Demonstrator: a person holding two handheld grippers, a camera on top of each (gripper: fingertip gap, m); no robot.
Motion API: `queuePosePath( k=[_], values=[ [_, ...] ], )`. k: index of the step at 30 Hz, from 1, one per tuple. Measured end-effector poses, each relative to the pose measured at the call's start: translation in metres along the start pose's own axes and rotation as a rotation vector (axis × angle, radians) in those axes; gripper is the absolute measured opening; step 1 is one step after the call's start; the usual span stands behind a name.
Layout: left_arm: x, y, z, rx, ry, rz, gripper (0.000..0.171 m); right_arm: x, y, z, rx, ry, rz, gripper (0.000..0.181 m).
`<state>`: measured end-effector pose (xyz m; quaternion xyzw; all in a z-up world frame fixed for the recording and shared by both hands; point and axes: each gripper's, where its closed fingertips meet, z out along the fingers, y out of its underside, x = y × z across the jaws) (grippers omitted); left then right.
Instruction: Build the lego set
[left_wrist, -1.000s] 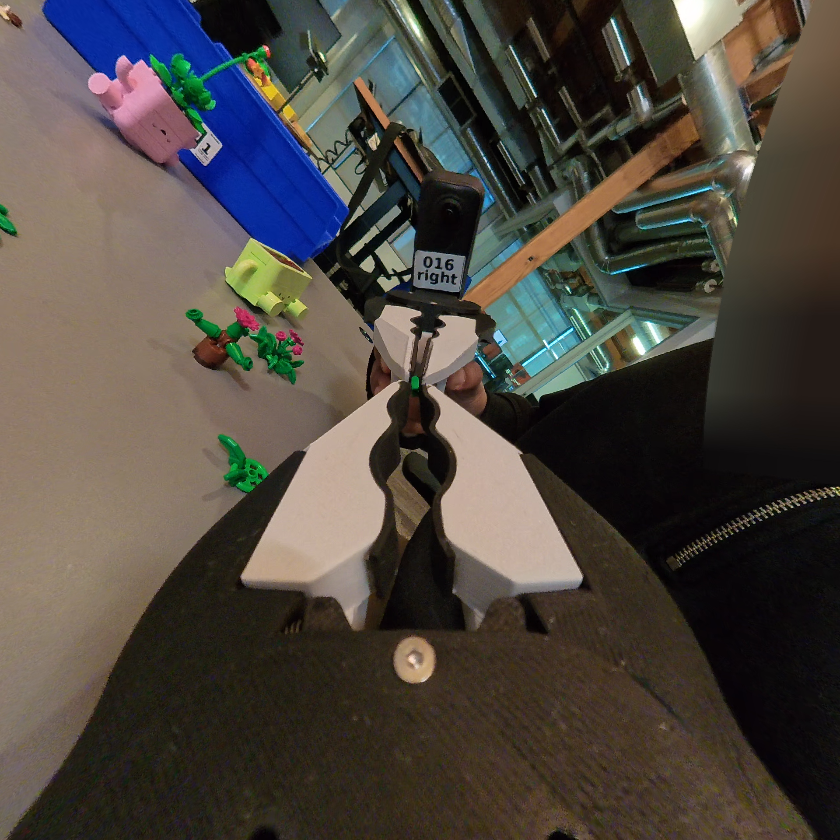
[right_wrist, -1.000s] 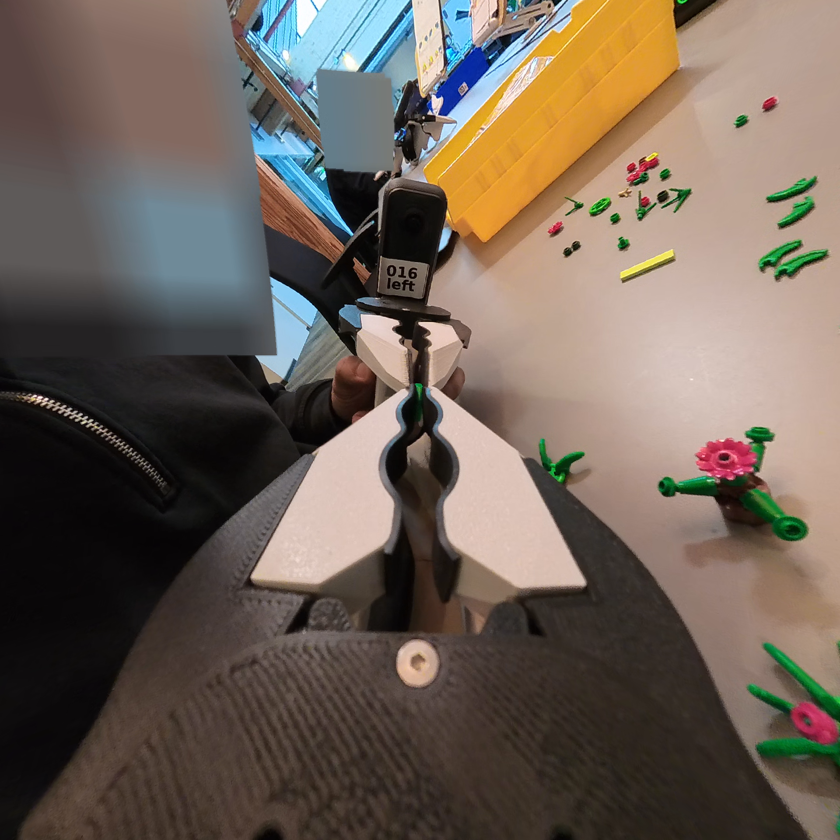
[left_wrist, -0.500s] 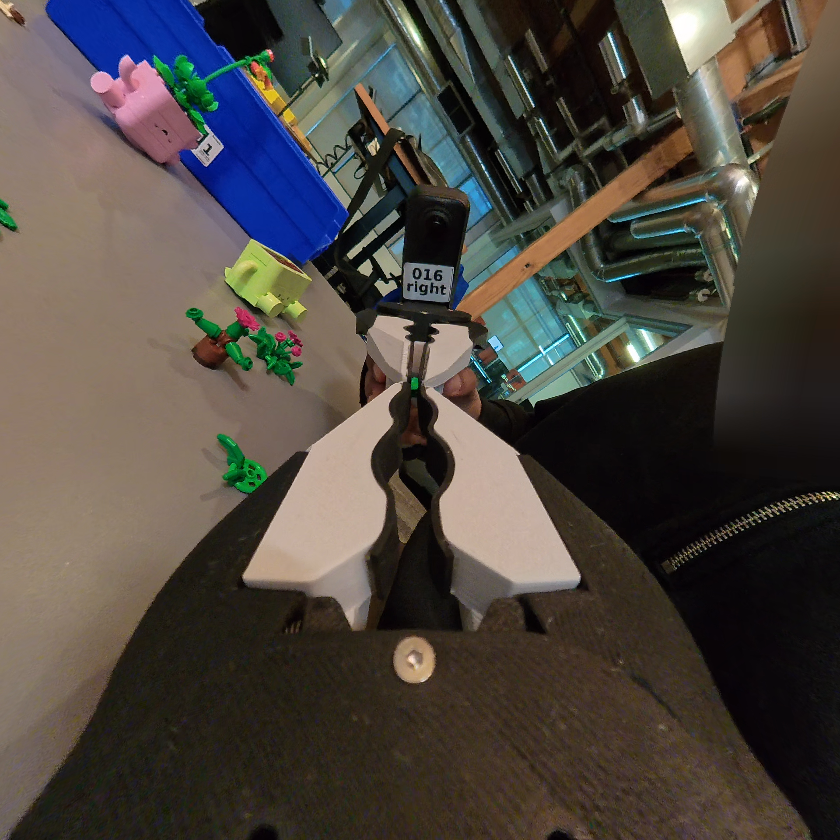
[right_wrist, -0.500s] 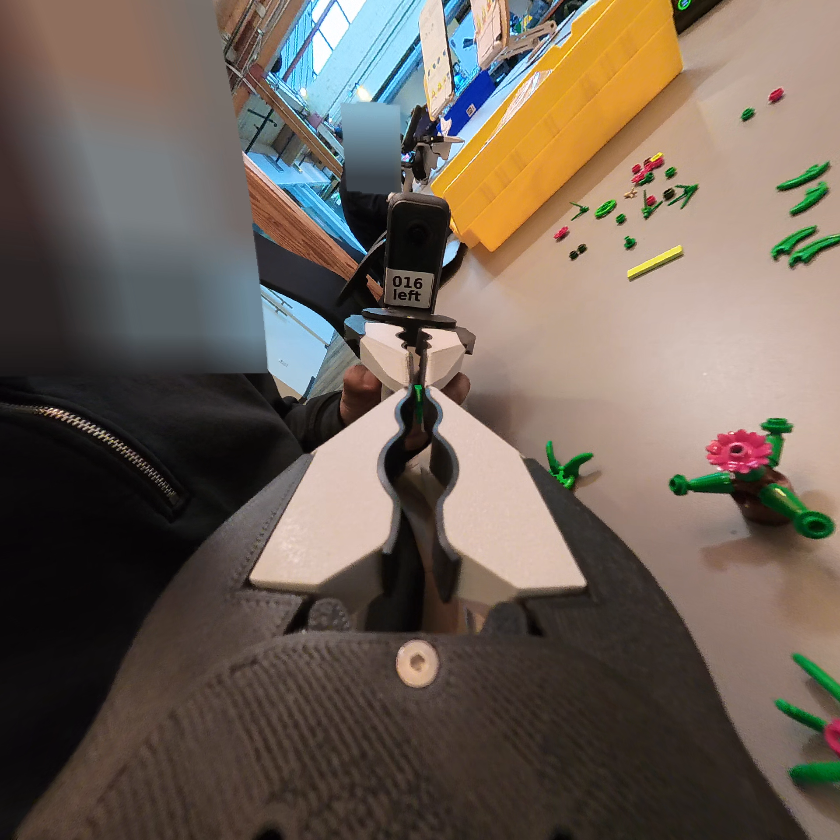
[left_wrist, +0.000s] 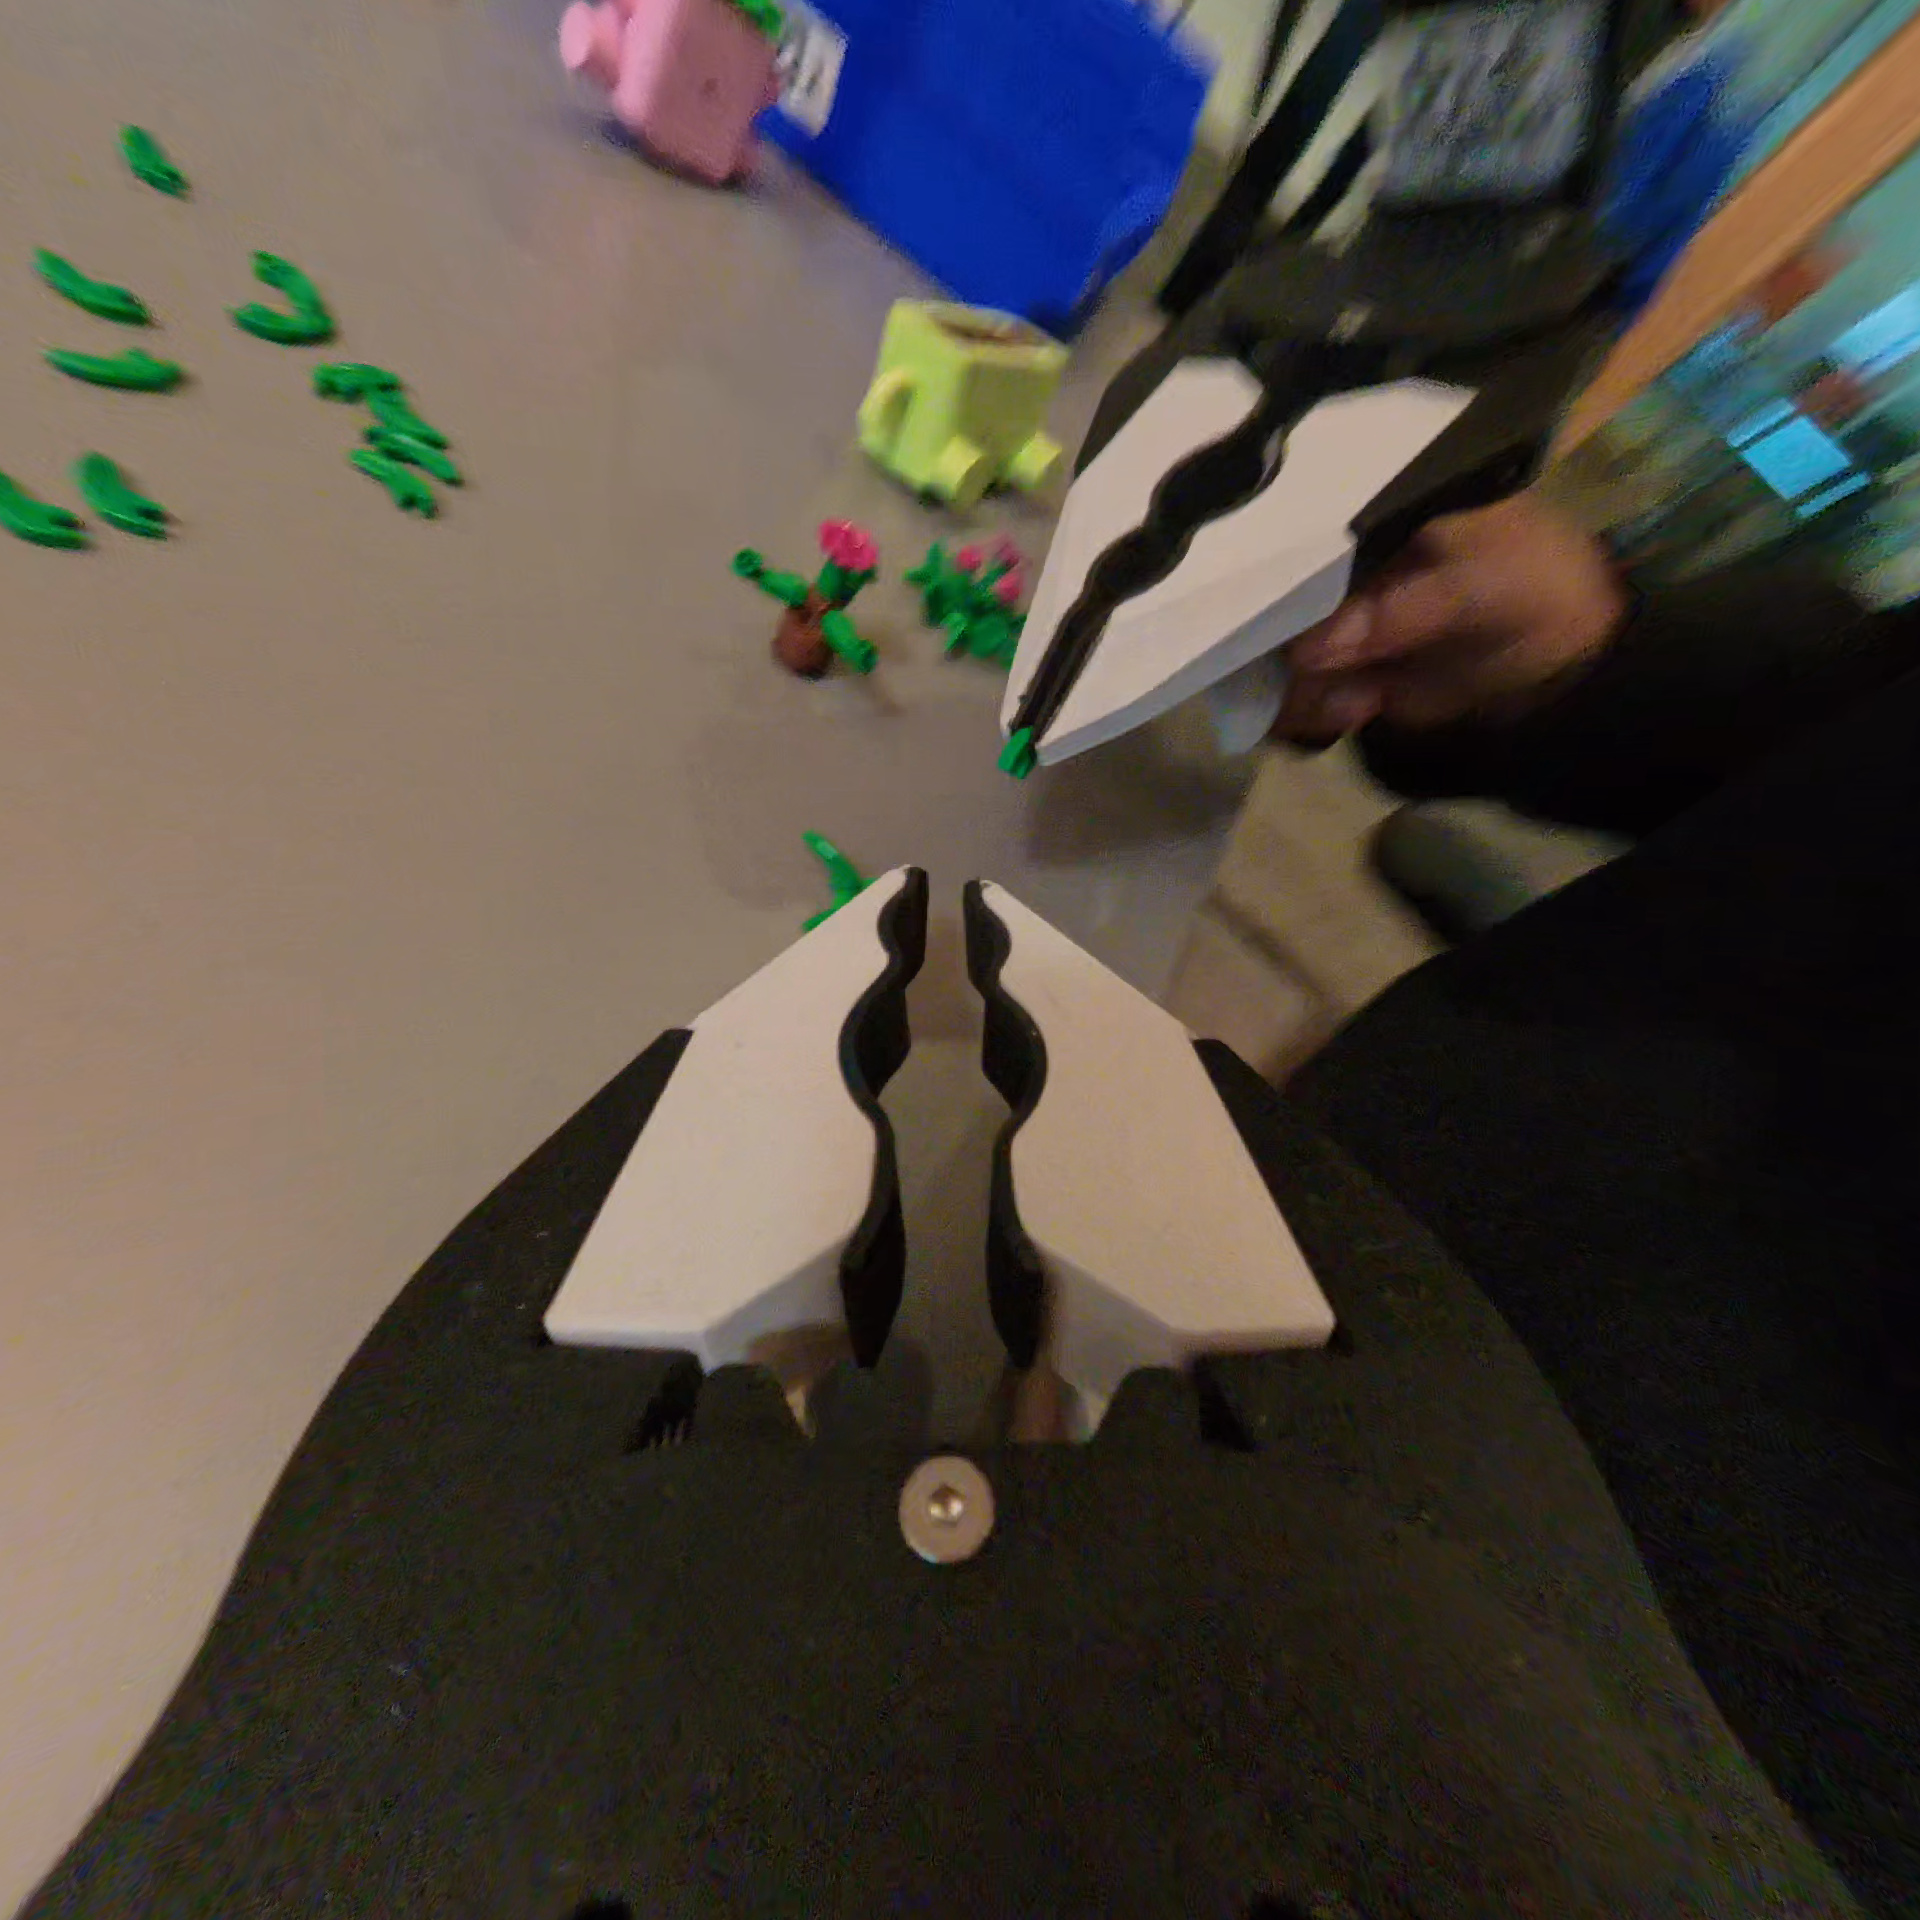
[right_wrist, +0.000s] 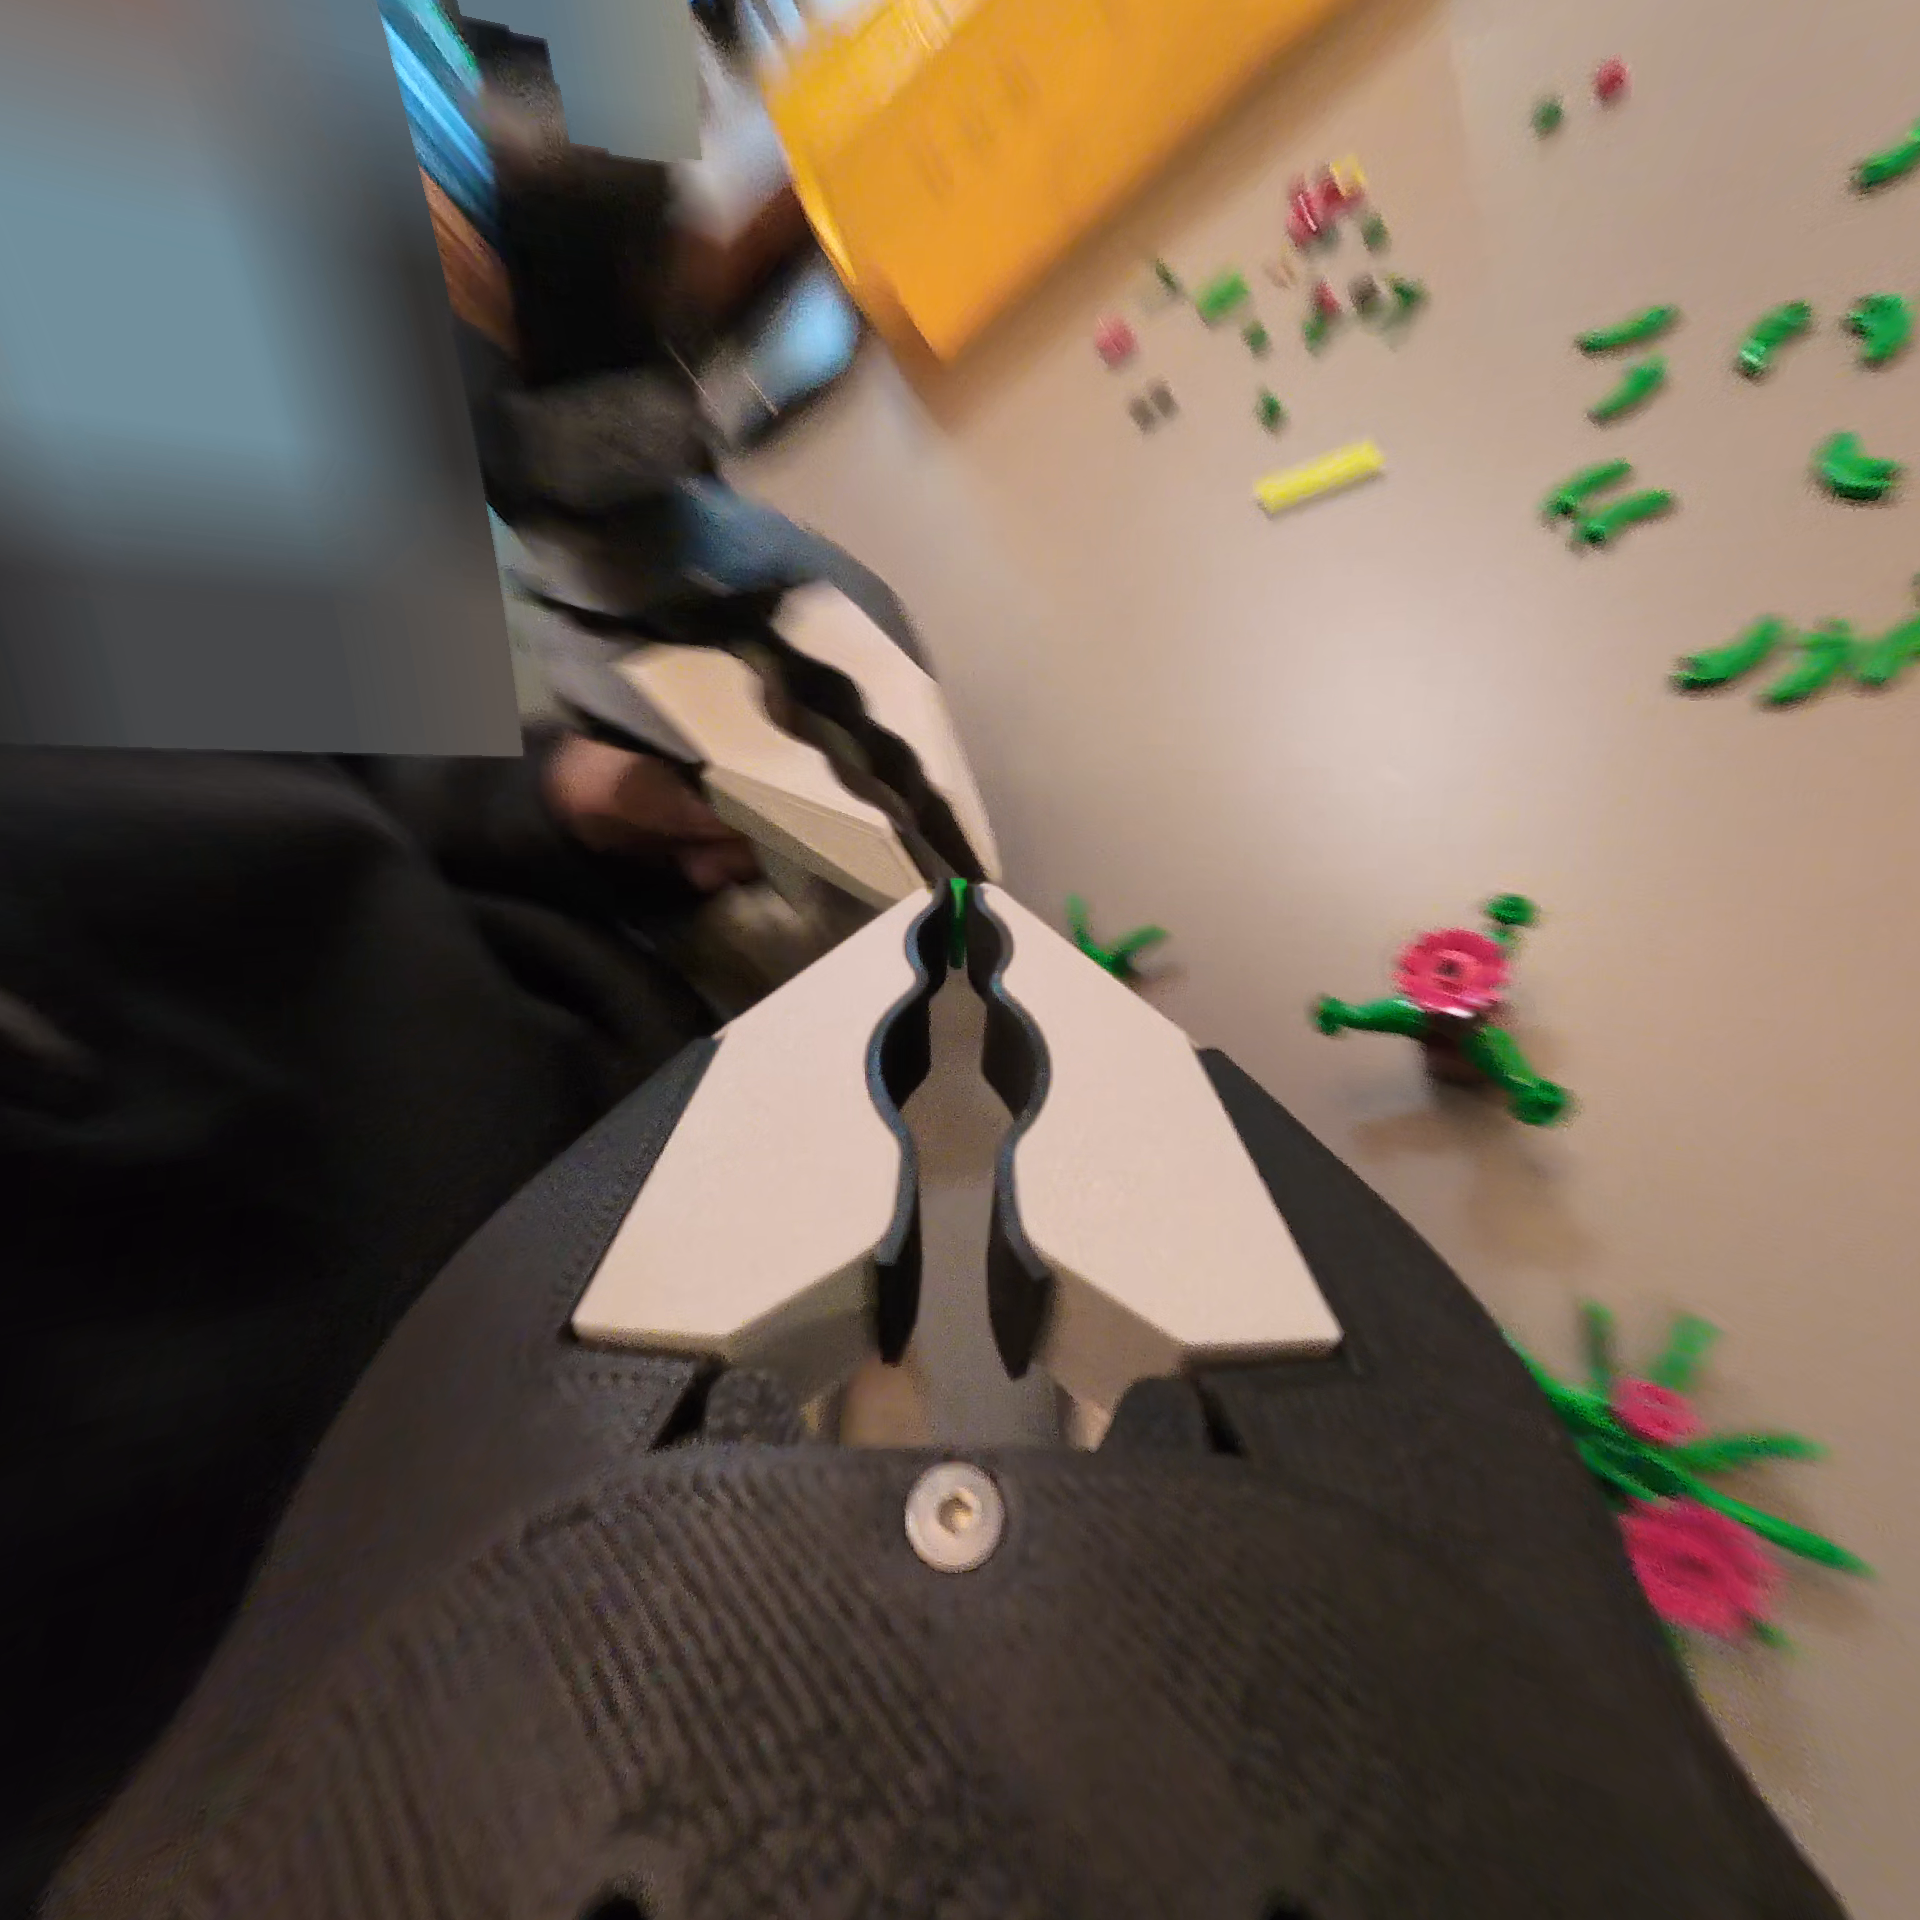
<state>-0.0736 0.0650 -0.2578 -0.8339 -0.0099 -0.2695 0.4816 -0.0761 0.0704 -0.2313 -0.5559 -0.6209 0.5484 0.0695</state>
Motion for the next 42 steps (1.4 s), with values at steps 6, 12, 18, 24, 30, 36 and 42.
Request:
queuePosePath(
  k=[6,12,18,24,30,36,42],
  values=[
    [-0.003,0.012,0.014,-0.083,-0.131,0.124,0.003,0.023,0.027,0.015,-0.321,0.207,-0.335,0.001],
    [-0.009,0.022,0.02,-0.159,-0.196,0.174,0.002,0.033,0.041,0.019,-0.484,0.213,-0.471,0.001],
    [-0.012,0.024,0.021,-0.176,-0.2,0.144,0.0,0.034,0.043,0.021,-0.547,0.19,-0.514,0.0],
    [-0.013,0.024,0.021,-0.184,-0.185,0.114,0.0,0.035,0.043,0.022,-0.619,0.223,-0.532,0.001],
    [-0.014,0.024,0.021,-0.191,-0.166,0.068,0.0,0.036,0.042,0.024,-0.691,0.236,-0.471,0.001],
    [-0.015,0.024,0.022,-0.201,-0.151,0.035,0.0,0.037,0.046,0.024,-0.785,0.242,-0.404,0.001],
    [-0.014,0.024,0.021,-0.2,-0.131,0.012,0.0,0.038,0.046,0.025,-0.852,0.288,-0.392,0.0]
  ],
)
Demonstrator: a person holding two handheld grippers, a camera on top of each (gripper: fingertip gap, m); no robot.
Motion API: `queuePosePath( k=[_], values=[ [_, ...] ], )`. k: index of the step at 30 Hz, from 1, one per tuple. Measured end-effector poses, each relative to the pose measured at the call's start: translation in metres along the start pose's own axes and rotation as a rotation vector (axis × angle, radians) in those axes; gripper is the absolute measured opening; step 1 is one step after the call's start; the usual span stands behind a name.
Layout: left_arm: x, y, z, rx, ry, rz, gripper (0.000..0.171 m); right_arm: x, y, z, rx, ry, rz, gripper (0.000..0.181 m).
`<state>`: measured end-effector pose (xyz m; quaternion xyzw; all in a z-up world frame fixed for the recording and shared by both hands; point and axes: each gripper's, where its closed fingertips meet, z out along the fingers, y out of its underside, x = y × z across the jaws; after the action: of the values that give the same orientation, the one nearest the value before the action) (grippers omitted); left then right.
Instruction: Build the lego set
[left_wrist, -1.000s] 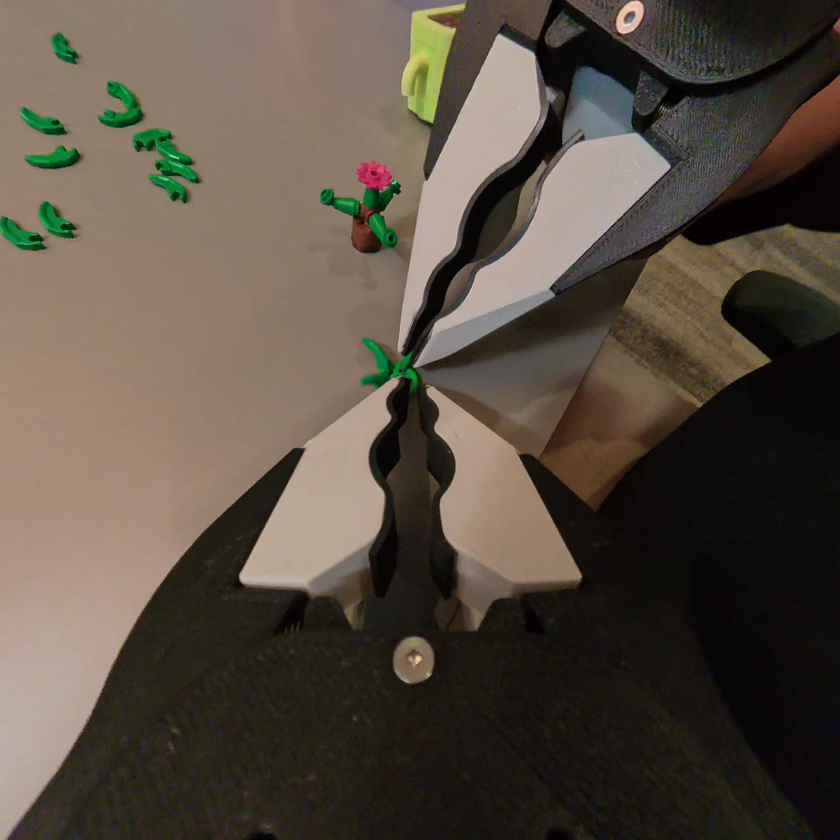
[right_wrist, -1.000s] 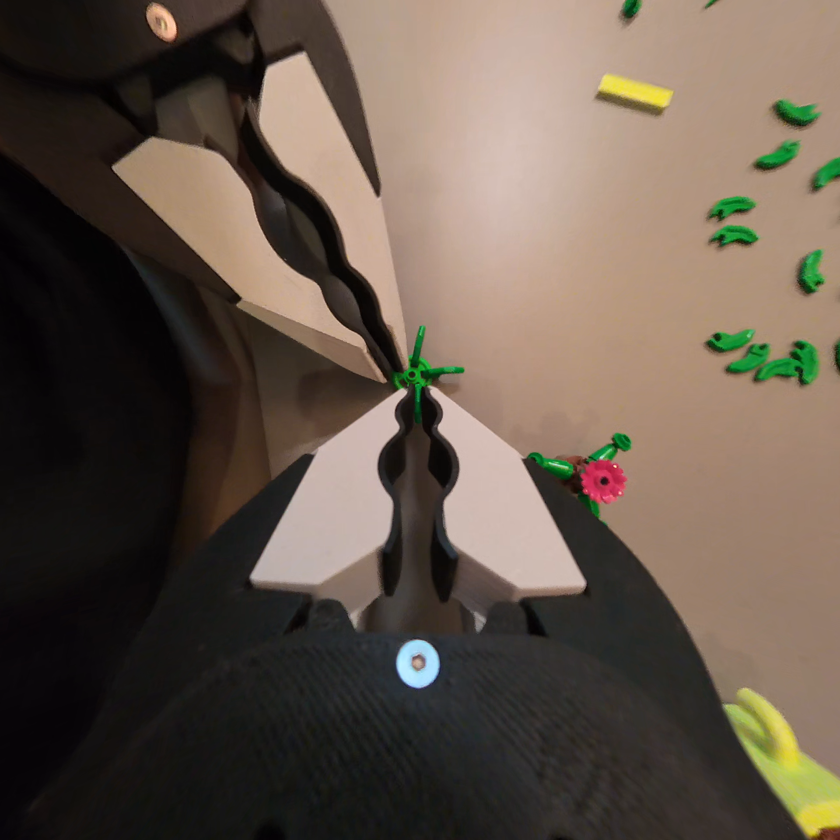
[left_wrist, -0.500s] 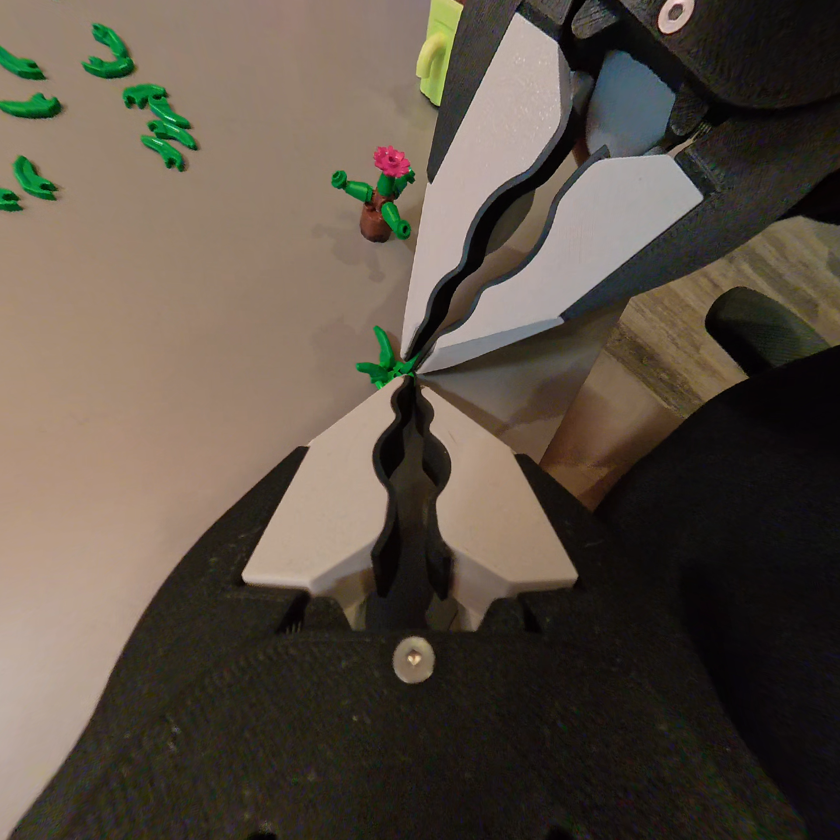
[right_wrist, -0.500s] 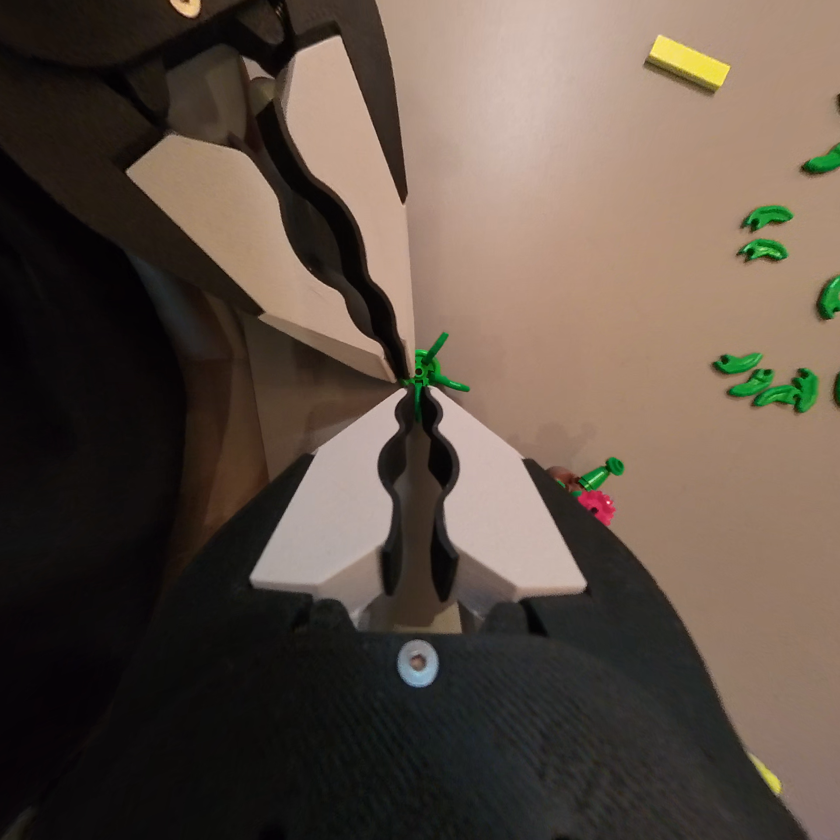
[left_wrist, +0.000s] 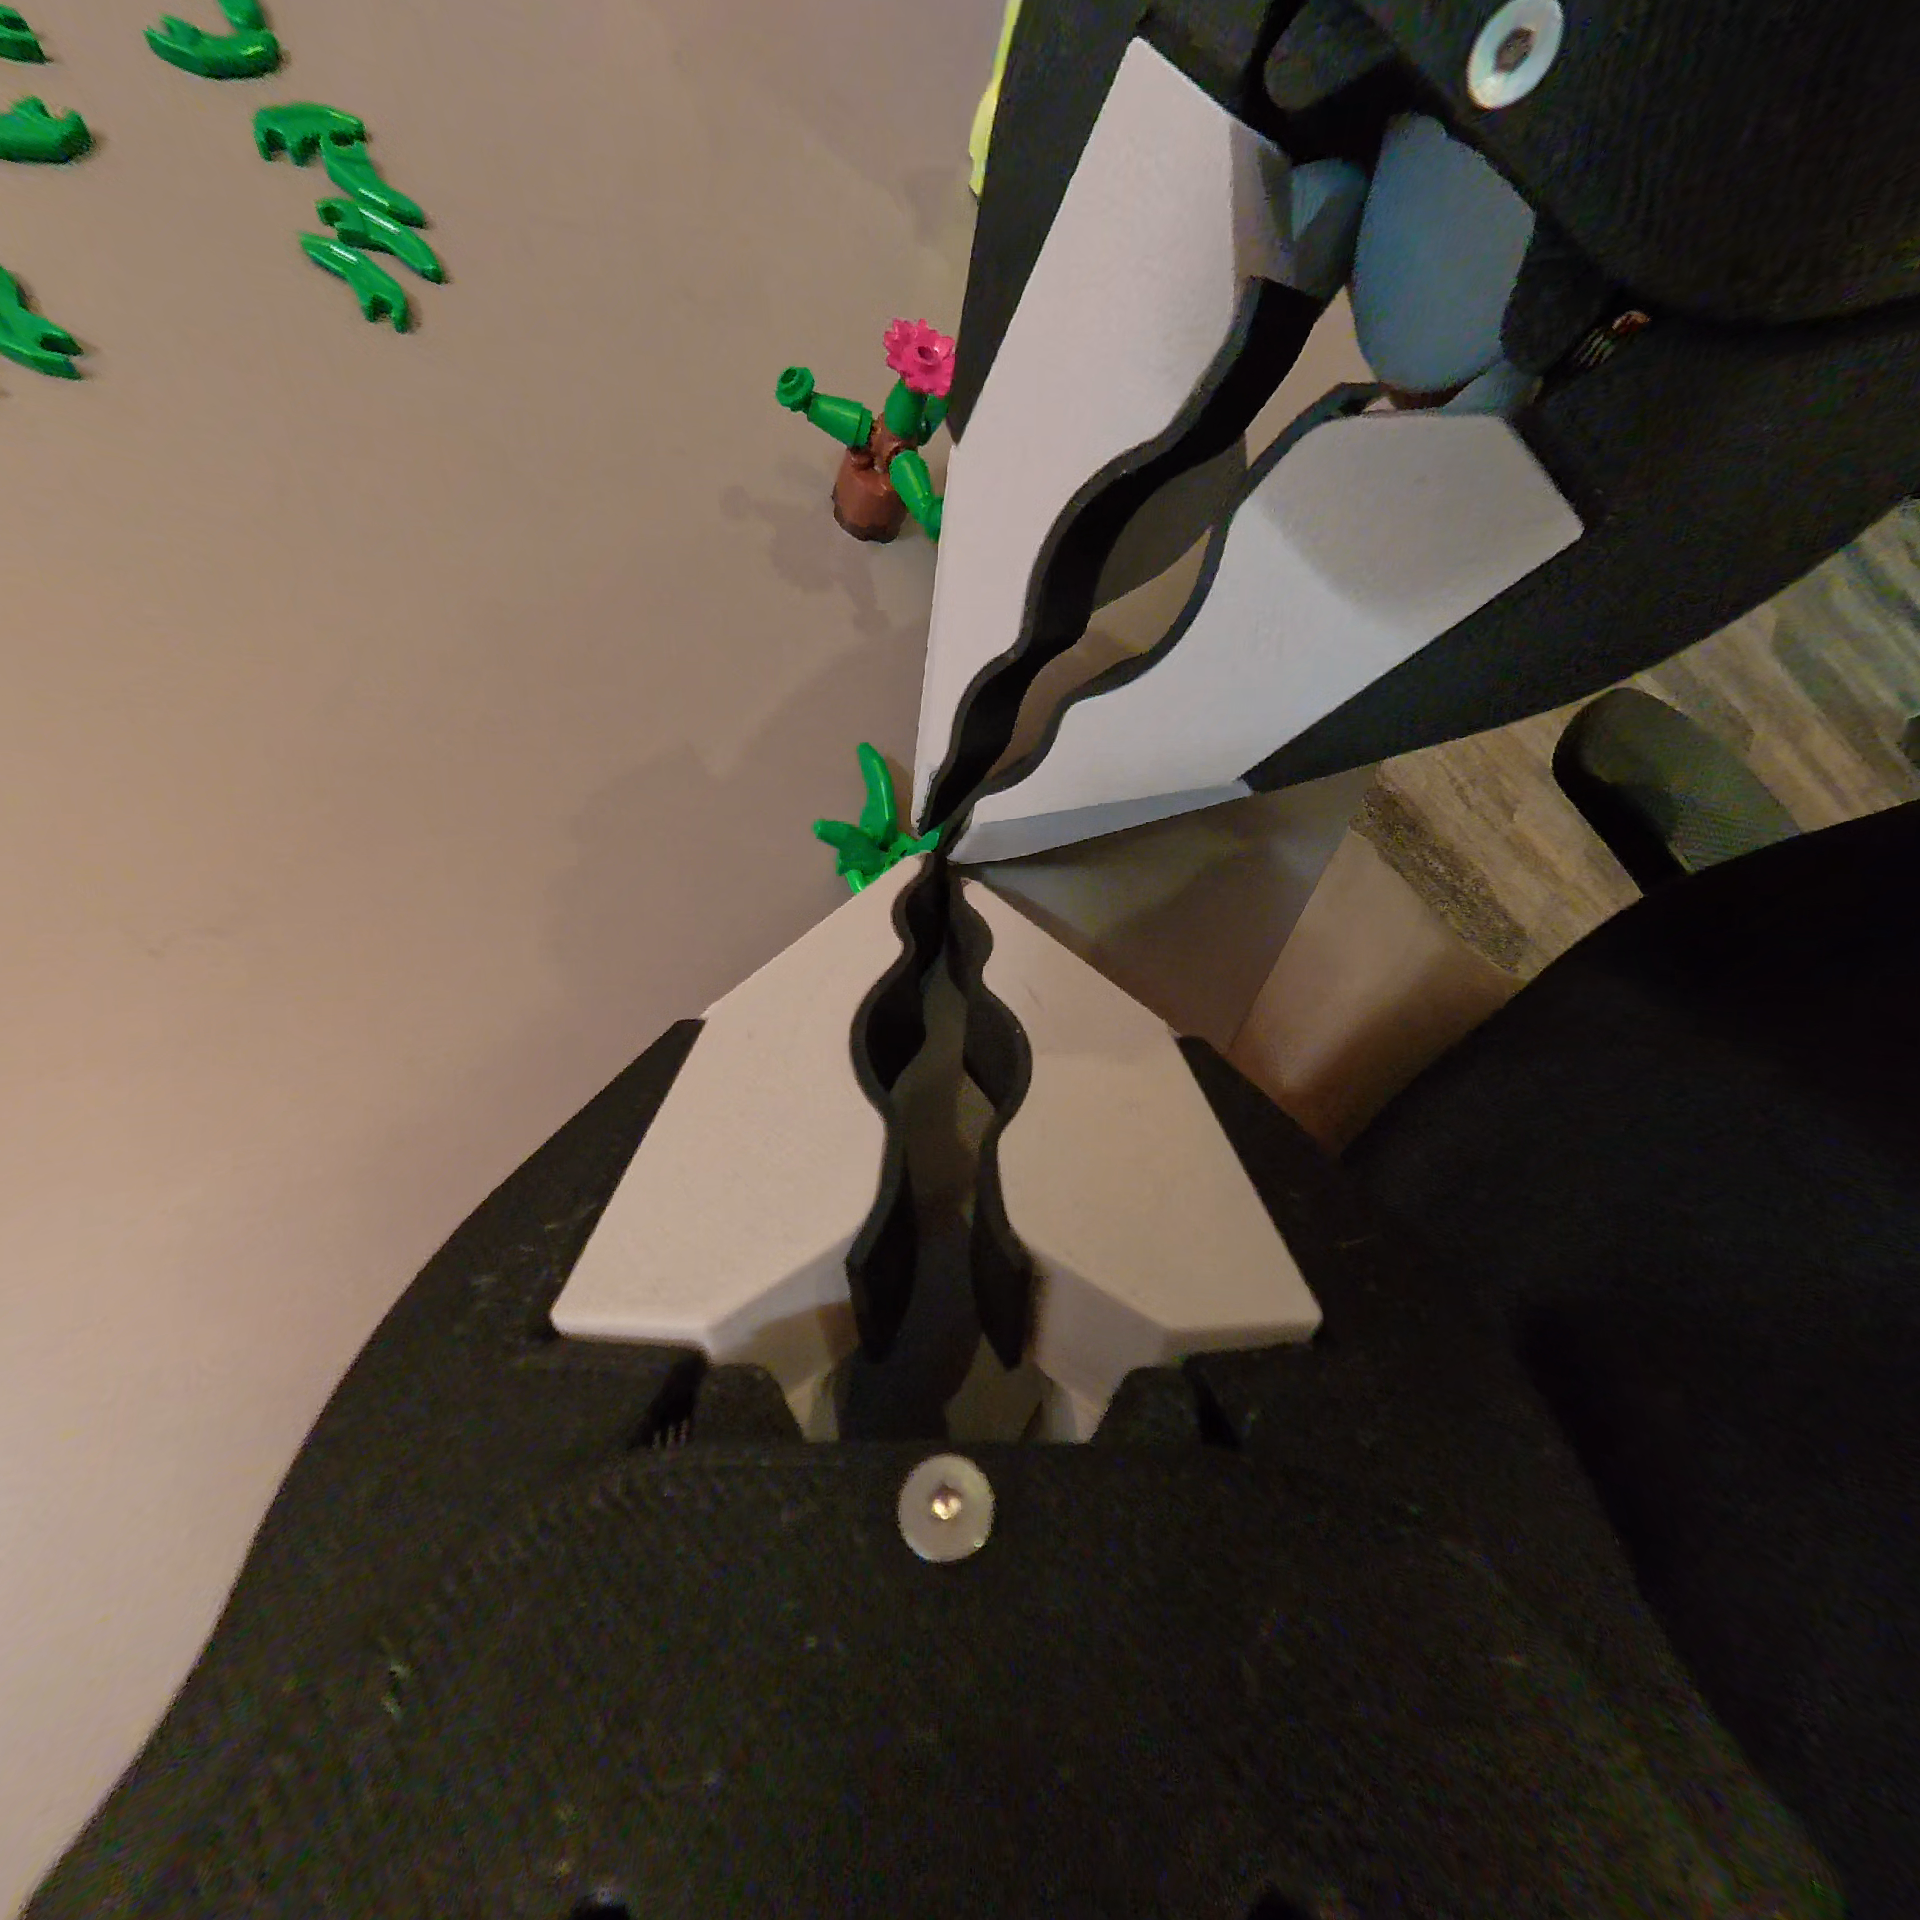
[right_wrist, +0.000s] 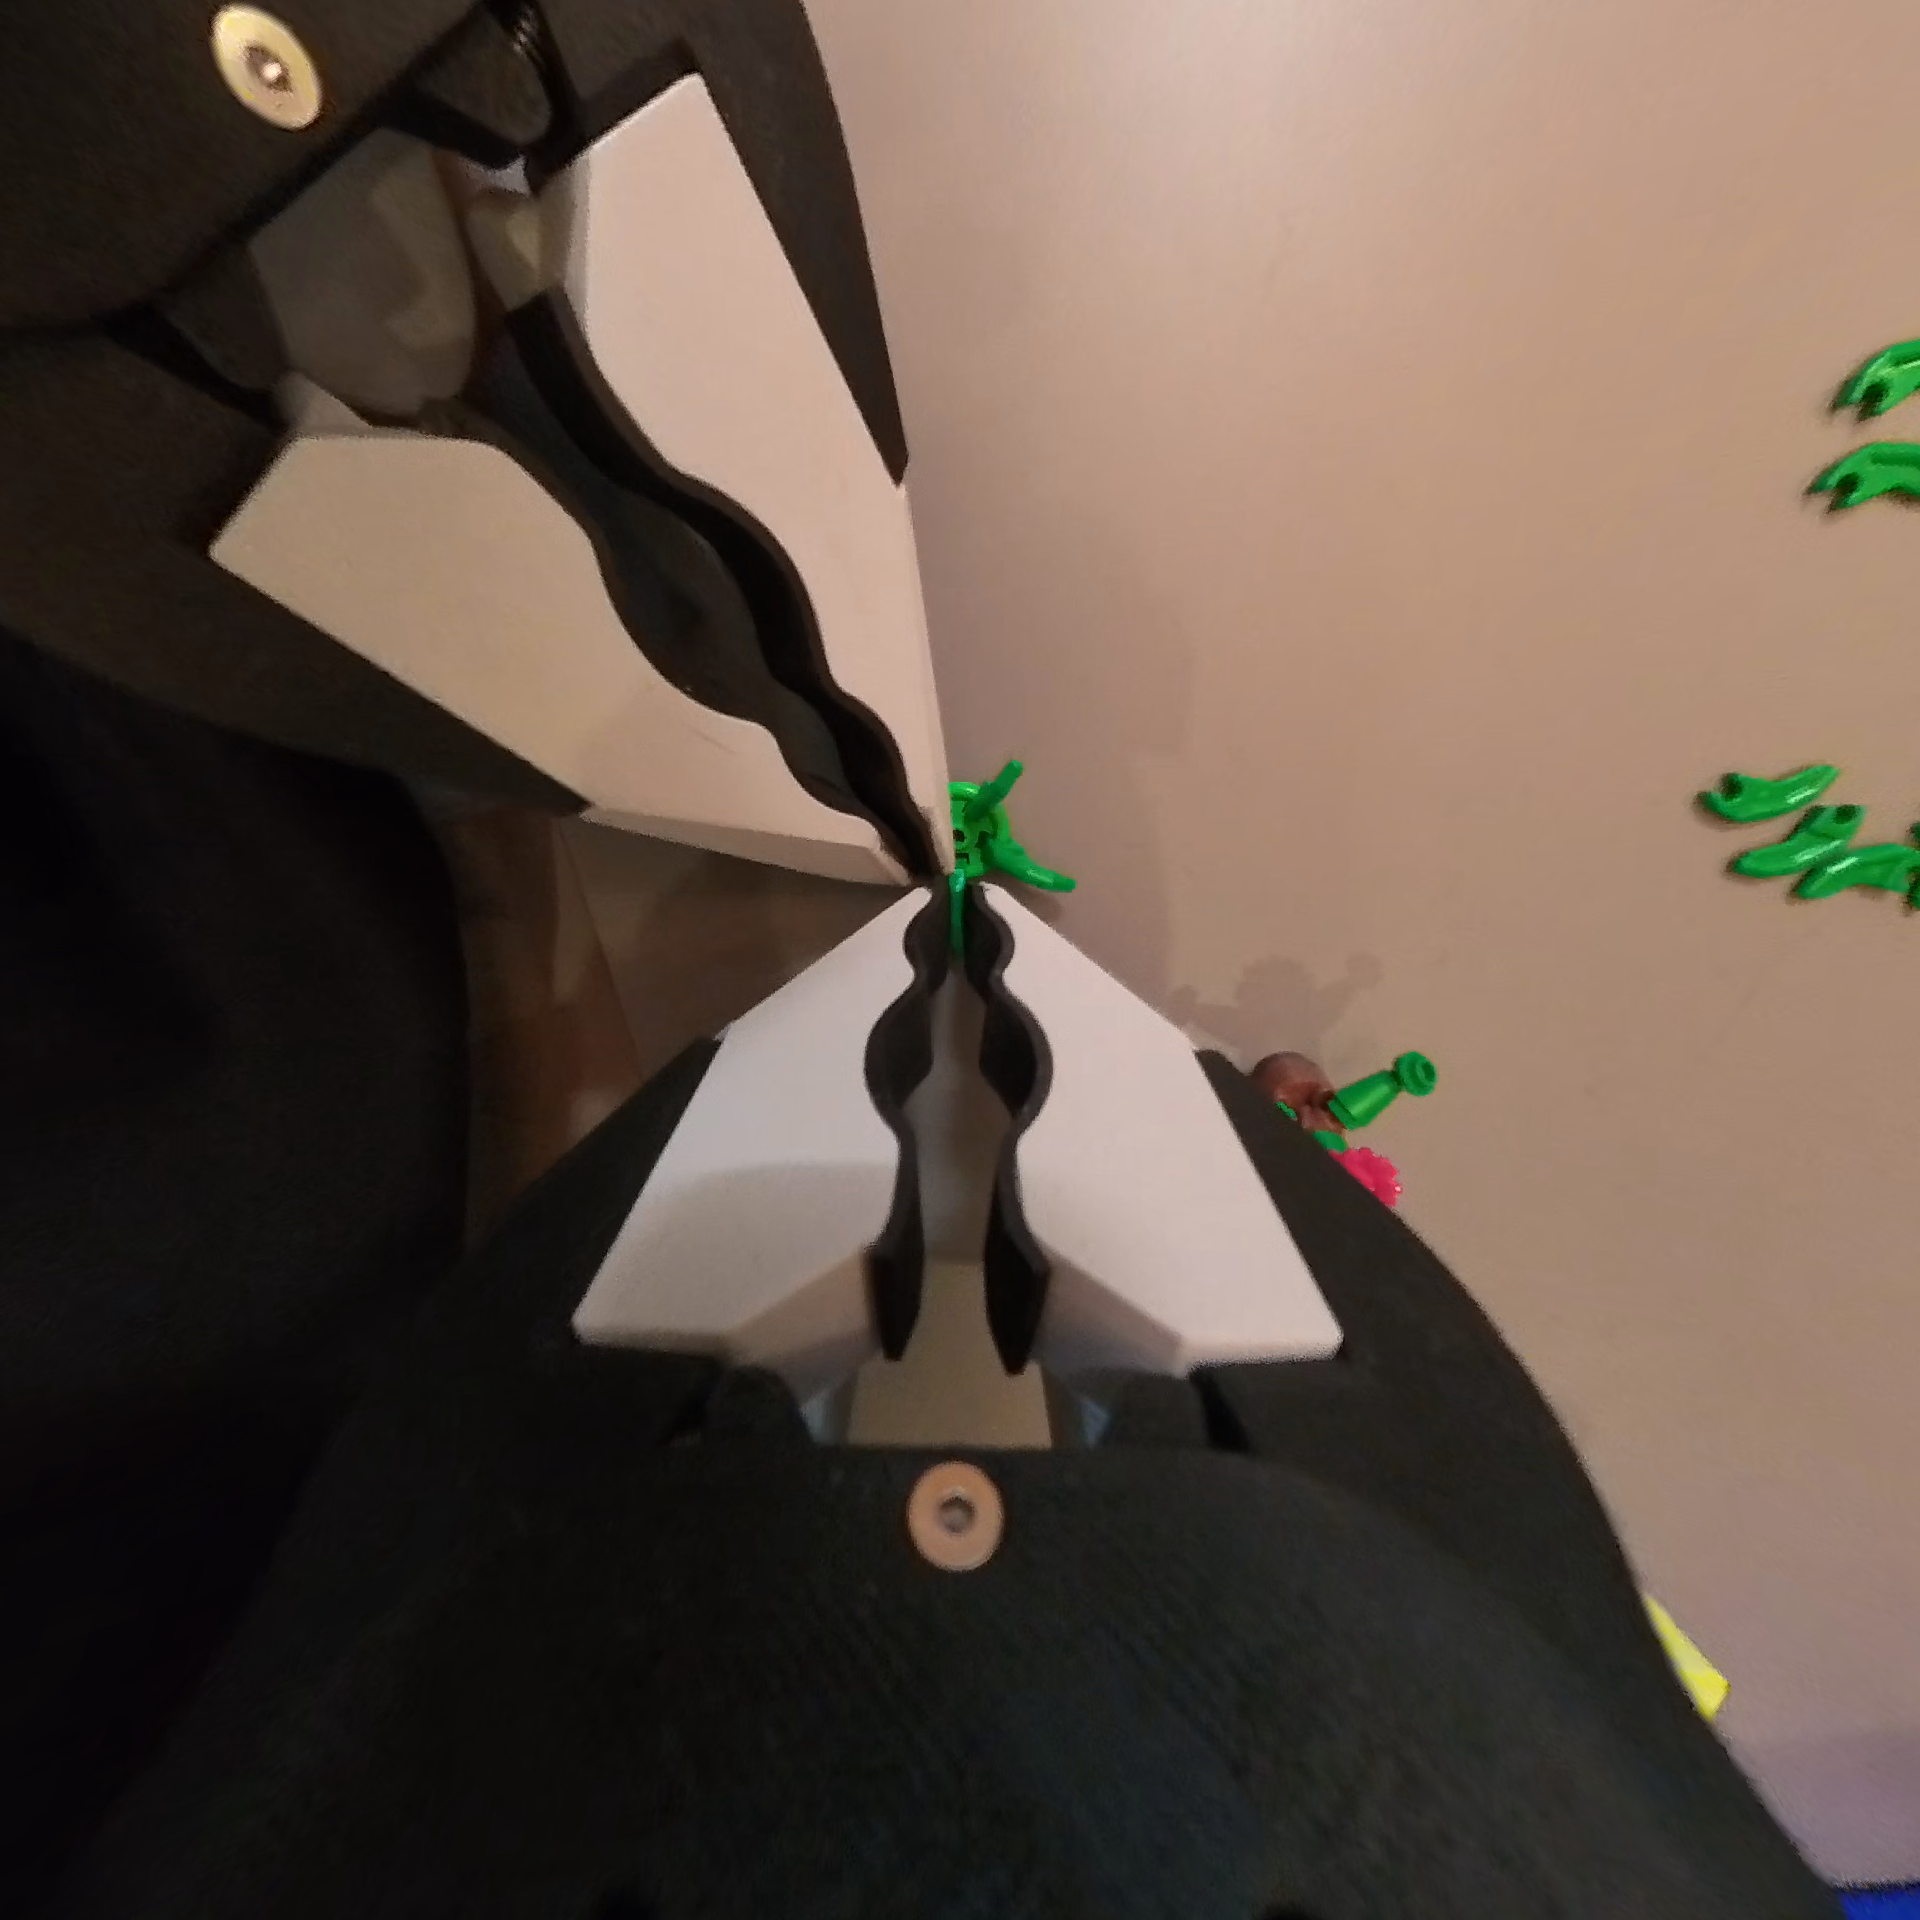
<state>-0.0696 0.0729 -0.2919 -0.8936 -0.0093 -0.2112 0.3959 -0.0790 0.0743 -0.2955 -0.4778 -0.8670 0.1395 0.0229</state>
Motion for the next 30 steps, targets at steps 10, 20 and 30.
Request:
queuePosePath(
  k=[10,20,30],
  values=[
    [0.001,-0.002,-0.013,0.061,0.057,-0.043,0.0,0.0,-0.001,0.001,0.043,-0.012,-0.006,0.0],
    [-0.008,-0.006,-0.019,0.091,0.071,-0.116,0.009,-0.004,0.005,-0.001,0.192,-0.002,0.067,0.0],
    [0.023,-0.036,-0.043,0.28,0.343,-0.146,0.022,-0.015,-0.02,-0.038,0.508,-0.132,0.086,0.001]
  ],
)
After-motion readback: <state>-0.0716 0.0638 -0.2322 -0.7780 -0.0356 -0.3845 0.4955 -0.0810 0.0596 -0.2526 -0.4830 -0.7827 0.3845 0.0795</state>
